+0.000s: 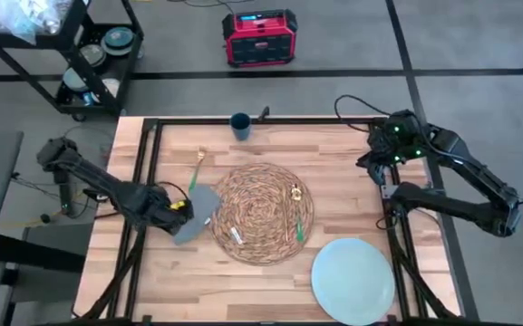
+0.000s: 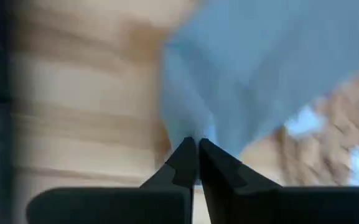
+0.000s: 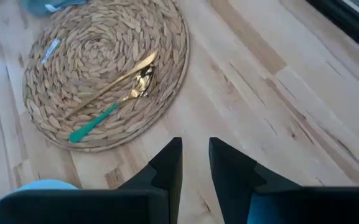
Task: Set table place
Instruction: Move the gray table napkin to the left of the brown tablemat
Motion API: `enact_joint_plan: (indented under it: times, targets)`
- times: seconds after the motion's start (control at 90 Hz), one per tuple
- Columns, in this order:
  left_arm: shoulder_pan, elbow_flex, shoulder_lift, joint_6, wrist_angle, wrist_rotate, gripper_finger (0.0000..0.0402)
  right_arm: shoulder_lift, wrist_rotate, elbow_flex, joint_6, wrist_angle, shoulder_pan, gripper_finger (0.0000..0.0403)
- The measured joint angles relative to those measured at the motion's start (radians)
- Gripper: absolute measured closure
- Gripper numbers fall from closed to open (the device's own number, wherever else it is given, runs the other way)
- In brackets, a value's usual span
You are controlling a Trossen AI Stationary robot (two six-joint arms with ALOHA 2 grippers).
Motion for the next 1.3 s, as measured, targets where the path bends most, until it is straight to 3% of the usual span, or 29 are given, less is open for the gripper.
enact_joint_plan:
  times: [0.2,0.389,0.711,0.878,1.044,1.3]
  targets:
    - [0.000,-0.038,0.152,0.000,0.194,0.003,0.0401,0.000,0.000,0.000,-0.011,0.000,0.000,0.0336]
    - [0.000,-0.025,0.163,-0.004,0.274,0.003,0.0401,0.002,0.000,0.000,-0.008,0.009,0.000,0.0336]
    - [-0.006,0.080,0.162,-0.009,0.064,0.103,0.0401,0.002,0.000,0.000,-0.009,0.002,0.000,0.0336]
    - [-0.007,0.083,0.163,-0.027,0.201,0.169,0.0393,0.002,-0.011,0.000,-0.011,-0.005,0.000,0.0329]
    - [-0.009,0.084,0.173,-0.005,0.281,0.180,0.0361,0.002,-0.025,0.000,-0.012,-0.005,0.000,0.0306]
    - [-0.060,0.084,0.170,-0.029,0.096,0.294,0.0321,0.002,-0.026,0.000,-0.030,-0.006,0.000,0.0250]
